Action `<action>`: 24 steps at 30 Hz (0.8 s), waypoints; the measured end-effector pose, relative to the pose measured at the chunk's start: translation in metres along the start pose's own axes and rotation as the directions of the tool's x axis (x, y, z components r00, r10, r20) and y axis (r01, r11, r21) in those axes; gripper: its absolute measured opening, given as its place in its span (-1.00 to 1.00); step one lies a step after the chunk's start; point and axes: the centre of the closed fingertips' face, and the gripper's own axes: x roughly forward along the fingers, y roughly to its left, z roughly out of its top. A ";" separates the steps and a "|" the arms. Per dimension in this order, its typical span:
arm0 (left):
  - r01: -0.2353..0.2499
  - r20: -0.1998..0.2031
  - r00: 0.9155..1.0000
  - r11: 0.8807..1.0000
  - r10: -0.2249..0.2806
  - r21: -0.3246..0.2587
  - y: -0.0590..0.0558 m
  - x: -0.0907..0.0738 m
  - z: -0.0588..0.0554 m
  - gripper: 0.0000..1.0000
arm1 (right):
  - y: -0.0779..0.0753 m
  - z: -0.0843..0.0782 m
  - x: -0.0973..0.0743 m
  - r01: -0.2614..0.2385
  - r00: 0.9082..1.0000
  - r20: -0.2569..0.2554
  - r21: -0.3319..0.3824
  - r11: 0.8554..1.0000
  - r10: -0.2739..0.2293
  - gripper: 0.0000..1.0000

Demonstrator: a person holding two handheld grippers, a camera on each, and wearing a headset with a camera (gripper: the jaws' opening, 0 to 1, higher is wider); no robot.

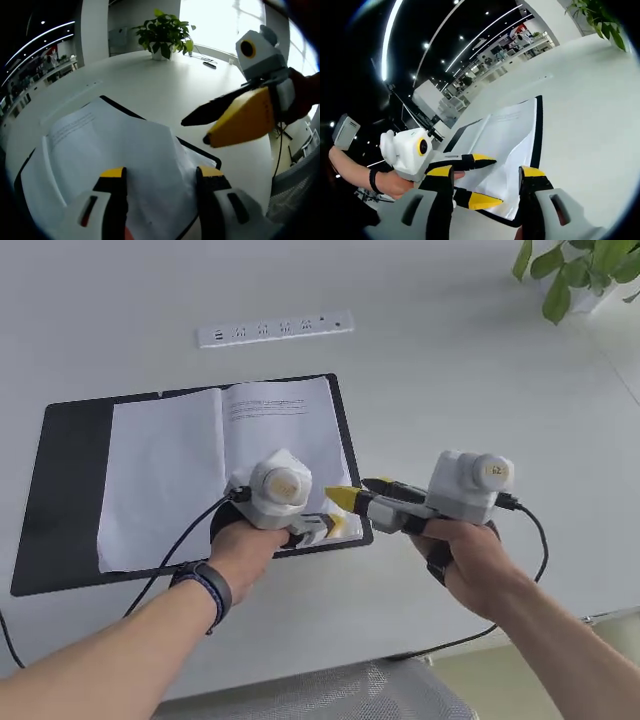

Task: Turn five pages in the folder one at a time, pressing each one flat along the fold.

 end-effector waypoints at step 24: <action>0.048 -0.015 0.999 0.999 -0.048 -0.016 -0.008 -0.010 0.000 0.26 | -0.007 -0.021 0.012 -0.016 0.999 -0.029 0.120 0.993 0.020 -0.68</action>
